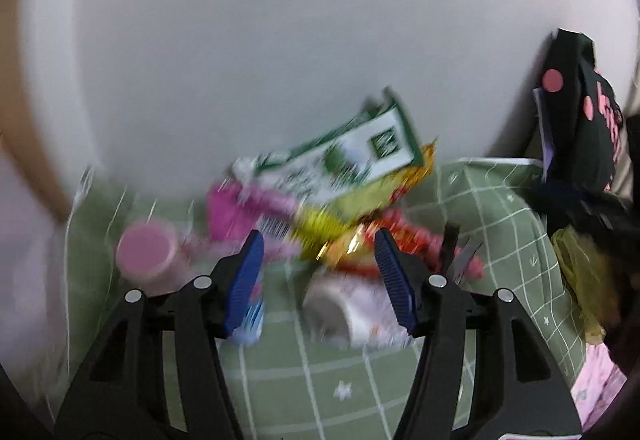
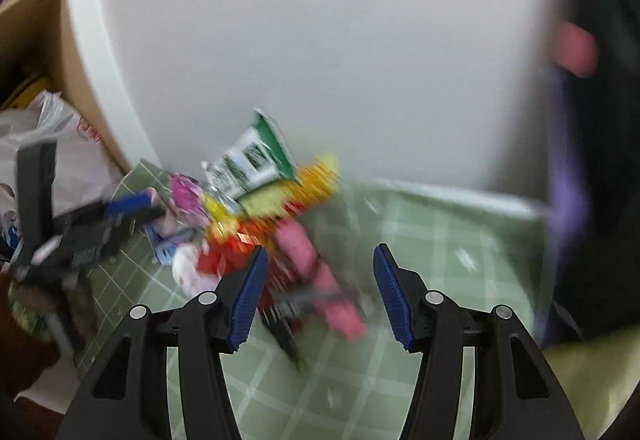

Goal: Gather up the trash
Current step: 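Move both tools back over the remaining wrappers on the table, then grasp the blue-white box with the left tool while the right tool grasps the green carton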

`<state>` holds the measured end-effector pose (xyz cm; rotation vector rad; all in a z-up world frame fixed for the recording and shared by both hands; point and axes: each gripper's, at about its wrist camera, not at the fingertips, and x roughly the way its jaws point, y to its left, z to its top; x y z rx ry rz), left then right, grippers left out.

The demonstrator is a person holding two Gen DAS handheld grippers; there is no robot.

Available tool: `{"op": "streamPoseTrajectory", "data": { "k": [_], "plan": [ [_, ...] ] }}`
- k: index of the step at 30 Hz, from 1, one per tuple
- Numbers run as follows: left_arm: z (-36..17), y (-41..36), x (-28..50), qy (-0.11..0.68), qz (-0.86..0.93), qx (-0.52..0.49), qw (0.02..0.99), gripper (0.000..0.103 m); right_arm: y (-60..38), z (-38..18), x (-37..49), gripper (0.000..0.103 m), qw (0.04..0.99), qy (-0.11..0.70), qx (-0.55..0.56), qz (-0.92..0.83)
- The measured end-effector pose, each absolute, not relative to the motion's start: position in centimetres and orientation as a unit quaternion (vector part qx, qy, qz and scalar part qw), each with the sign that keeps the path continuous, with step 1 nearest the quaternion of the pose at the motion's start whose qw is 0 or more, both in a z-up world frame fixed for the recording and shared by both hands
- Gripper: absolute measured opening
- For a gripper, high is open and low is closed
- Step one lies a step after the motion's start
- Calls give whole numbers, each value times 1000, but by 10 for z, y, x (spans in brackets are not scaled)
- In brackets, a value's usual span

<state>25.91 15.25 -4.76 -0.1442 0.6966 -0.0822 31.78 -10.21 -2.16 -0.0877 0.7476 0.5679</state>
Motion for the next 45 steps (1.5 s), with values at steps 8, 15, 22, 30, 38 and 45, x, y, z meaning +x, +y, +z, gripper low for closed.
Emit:
{"op": "streamPoseTrajectory", "data": {
  "k": [8,15,22,30,38,45],
  "plan": [
    [-61,190,212,367,5,-89,926,55,-22,-37,402,50,878,345,-80,323],
    [-74,218,209,376,6,-141,916,55,-8,-48,401,26,865,361,-84,338],
    [-88,222,240,389,12,-177,904,55,-49,-16,346,24,884,330,-105,315],
    [-103,221,267,413,48,-192,889,15,-127,29,301,22,912,319,-89,243],
    [-86,170,246,410,-27,-129,903,6,-150,29,256,20,907,329,-149,214],
    [-84,159,226,402,-53,-134,904,23,-144,7,234,20,912,326,-133,212]
  ]
}}
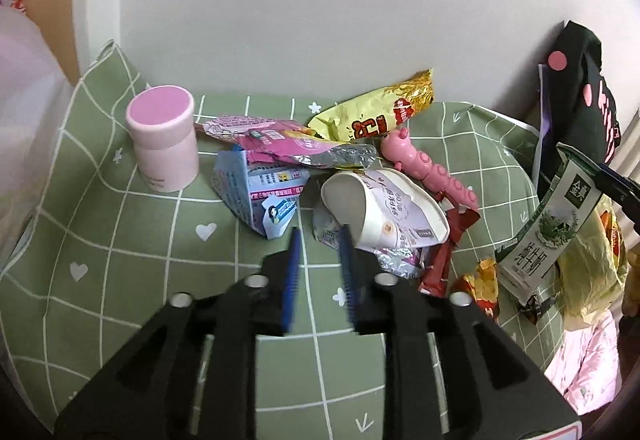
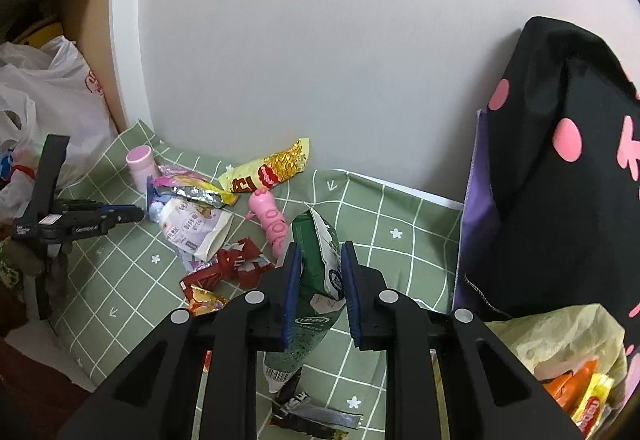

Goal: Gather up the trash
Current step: 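Grasp the blue-white box with the left tool while the right tool grasps the green carton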

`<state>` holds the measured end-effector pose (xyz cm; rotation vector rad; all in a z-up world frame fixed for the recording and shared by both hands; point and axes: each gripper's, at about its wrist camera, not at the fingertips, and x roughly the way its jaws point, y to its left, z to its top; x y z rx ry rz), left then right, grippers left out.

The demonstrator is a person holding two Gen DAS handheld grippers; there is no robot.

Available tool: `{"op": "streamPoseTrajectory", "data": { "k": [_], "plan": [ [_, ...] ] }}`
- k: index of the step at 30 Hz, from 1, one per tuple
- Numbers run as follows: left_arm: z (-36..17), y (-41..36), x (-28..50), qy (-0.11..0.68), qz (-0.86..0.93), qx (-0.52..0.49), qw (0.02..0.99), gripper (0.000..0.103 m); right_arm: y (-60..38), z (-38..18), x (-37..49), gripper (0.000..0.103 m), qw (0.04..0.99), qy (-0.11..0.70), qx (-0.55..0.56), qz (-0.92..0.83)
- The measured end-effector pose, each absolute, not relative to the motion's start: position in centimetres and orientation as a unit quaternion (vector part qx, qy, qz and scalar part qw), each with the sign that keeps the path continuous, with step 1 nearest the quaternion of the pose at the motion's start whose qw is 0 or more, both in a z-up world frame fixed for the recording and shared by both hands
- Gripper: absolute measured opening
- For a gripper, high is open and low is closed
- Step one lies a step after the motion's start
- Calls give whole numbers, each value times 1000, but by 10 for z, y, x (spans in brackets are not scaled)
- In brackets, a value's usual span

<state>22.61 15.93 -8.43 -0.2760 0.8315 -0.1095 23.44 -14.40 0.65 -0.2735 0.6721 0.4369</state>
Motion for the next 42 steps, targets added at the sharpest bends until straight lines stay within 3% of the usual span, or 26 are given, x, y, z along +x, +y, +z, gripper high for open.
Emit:
{"op": "streamPoseTrajectory", "data": {
  "k": [2,4,5,9,10,11,22,32,42],
  "plan": [
    [-85,163,223,404,-48,-141,902,23,-153,5,232,26,916,321,-95,221],
    [-86,165,222,404,-43,-145,902,23,-161,-3,233,45,914,325,-53,237],
    [-88,169,221,403,-41,-145,903,24,-162,-9,234,45,906,342,-43,246],
    [-91,177,221,401,-34,-160,901,25,-162,-30,233,43,897,371,-34,238],
    [-91,179,220,398,-34,-164,902,27,-162,-31,232,31,898,371,-33,234],
    [-90,182,220,392,-33,-171,903,30,-161,-31,231,29,899,372,-35,227],
    [-102,229,243,382,33,-268,884,31,-163,-18,223,29,909,354,-47,214],
    [-122,200,290,441,40,-161,882,31,-169,-21,224,29,908,364,-46,200],
    [-97,181,271,377,-53,-125,916,32,-178,-21,224,29,912,364,-35,186]
  ]
}}
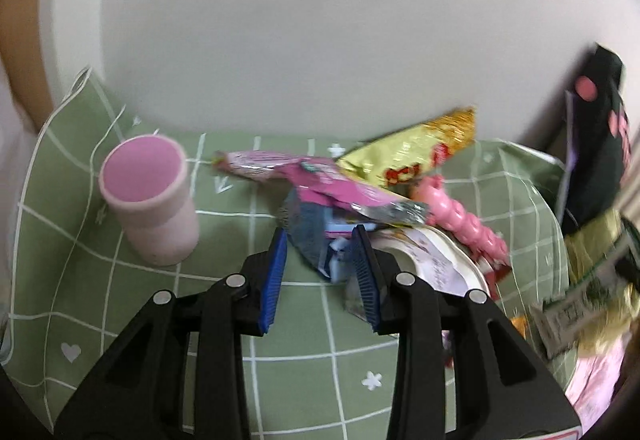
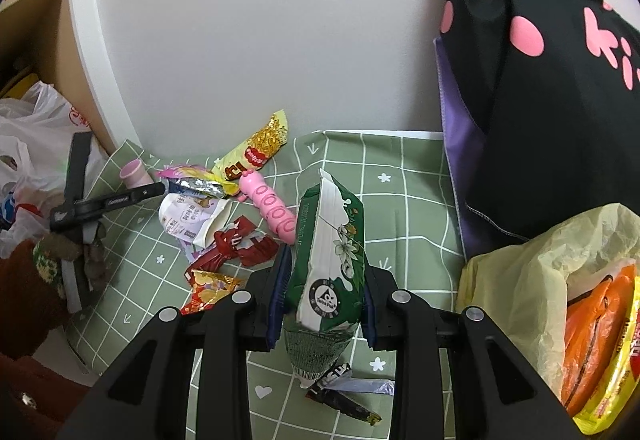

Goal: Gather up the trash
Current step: 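Grasp the blue-white box with the left tool while the right tool grasps the green carton, then lift both items over the yellow trash bag and lower them inside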

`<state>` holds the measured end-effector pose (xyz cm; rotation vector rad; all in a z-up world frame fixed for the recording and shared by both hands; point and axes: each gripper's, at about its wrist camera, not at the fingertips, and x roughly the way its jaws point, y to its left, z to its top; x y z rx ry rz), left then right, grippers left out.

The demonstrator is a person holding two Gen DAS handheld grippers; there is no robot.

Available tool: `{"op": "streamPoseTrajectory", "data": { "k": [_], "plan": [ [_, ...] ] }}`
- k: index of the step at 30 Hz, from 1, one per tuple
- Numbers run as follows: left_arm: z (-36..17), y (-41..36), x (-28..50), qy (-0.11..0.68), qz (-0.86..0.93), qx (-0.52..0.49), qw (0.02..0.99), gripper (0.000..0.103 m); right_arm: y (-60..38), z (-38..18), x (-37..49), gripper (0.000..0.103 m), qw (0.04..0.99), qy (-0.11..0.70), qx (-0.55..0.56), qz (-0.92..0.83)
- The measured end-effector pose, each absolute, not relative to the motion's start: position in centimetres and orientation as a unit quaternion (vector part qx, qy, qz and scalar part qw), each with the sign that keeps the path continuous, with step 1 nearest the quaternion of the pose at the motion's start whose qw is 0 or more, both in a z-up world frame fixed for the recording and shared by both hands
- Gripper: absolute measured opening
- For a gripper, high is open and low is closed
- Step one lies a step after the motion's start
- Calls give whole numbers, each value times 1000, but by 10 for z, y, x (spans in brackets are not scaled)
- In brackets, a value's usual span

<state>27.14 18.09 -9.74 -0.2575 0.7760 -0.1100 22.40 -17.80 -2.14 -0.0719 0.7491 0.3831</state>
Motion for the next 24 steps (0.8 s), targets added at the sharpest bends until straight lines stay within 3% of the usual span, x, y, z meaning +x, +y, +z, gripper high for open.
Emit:
{"op": "streamPoseTrajectory", "data": {
  "k": [7,8,9,11,17,24],
  "plan": [
    [-112,170,300,413,-26,-119,903,32,-179,-22,230,29,912,365,-30,185],
    [-112,169,304,417,-19,-111,902,25,-178,-22,230,29,912,365,-30,185],
    [-111,169,306,422,-11,-102,901,9,-177,-22,229,29,912,365,-31,186],
    [-107,170,304,423,1,-97,901,5,-175,-20,229,29,912,364,-35,185],
    [-76,189,267,396,26,-125,909,3,-176,-8,228,29,918,347,-35,188],
    [0,187,229,304,18,-107,947,2,-173,12,225,29,928,315,-35,195]
  ]
}}
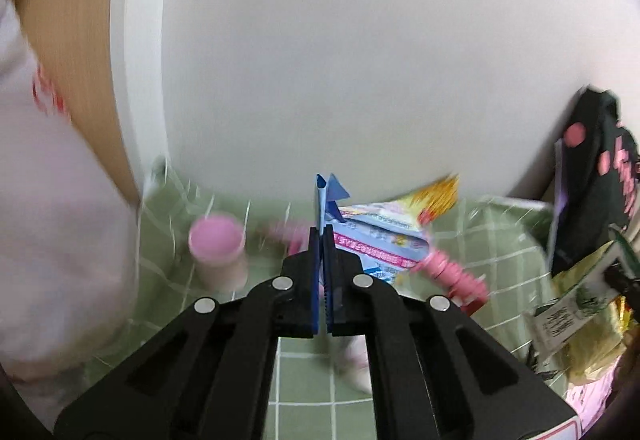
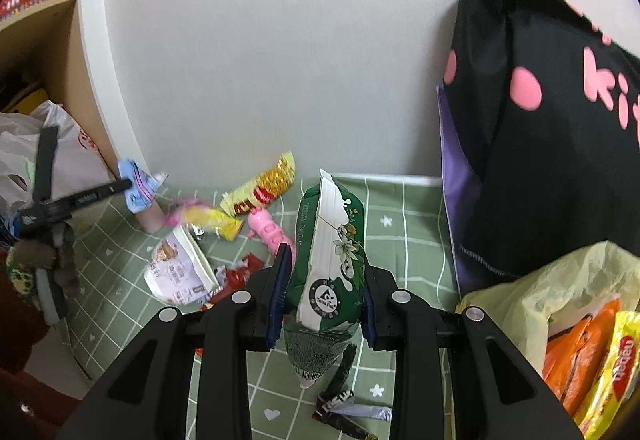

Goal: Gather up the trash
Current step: 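Lift both items over the yellow trash bag and lower them inside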

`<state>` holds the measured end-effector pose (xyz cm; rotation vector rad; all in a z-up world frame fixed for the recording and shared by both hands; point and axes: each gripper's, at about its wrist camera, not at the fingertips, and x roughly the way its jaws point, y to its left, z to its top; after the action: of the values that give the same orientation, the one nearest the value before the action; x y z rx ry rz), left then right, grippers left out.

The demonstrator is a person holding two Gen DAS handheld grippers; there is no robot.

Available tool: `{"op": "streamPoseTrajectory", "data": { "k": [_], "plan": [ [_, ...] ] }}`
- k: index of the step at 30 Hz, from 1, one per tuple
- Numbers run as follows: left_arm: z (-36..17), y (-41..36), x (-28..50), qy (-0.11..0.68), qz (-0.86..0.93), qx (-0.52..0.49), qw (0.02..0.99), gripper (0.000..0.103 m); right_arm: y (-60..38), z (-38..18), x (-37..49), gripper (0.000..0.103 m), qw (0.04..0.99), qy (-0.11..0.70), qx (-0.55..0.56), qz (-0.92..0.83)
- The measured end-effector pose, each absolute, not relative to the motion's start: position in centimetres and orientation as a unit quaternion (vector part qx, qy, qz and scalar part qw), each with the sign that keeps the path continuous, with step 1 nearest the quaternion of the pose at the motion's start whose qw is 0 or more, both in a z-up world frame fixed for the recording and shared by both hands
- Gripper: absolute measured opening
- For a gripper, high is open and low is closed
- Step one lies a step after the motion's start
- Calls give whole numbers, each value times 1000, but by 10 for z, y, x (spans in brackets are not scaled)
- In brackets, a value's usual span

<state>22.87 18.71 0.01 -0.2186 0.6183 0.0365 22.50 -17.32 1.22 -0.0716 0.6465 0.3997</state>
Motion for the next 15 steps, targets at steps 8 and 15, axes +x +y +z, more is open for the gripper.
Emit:
{"op": "streamPoseTrajectory", "data": {
  "k": [8,15],
  "plan": [
    [69,131,225,228,-64,-60,970,2,-181,43,208,29,945,268,-41,184],
    [99,54,237,207,-185,-29,960,2,-212,76,184,29,963,222,-46,143]
  ]
}}
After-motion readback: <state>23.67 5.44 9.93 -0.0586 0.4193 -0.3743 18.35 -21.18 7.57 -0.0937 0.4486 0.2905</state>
